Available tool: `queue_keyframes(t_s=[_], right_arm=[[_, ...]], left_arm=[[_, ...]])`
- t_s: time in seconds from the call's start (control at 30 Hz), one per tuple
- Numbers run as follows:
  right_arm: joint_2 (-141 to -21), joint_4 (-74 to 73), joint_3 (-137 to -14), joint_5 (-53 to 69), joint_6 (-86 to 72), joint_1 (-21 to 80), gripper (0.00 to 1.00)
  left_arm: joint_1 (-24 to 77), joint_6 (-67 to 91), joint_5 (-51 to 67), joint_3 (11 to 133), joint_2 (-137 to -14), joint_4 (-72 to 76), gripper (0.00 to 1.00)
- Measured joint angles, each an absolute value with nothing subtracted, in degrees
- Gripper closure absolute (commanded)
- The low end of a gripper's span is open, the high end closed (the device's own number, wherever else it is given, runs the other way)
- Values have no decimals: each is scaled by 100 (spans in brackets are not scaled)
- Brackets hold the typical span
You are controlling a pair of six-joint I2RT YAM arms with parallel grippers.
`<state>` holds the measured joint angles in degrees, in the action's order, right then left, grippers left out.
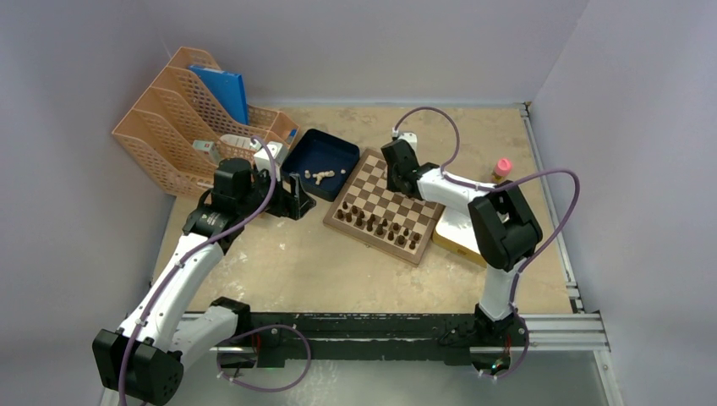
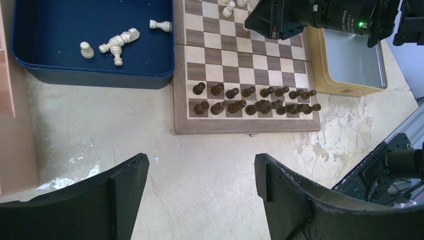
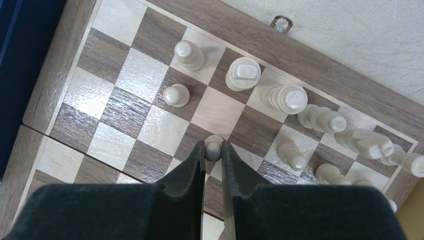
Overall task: Set up the chess pieces on the board
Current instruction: Move the chess piece to the chessboard.
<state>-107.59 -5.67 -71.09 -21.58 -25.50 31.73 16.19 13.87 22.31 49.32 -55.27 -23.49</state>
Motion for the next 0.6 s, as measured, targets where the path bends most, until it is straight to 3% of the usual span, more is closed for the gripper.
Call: queue_keyframes(t_s=[0.6], right_arm=[[-11056, -530, -7456, -2263, -2550, 3105, 85]], left_arm=[[1619, 1387, 2239, 4932, -5494, -2349, 22]])
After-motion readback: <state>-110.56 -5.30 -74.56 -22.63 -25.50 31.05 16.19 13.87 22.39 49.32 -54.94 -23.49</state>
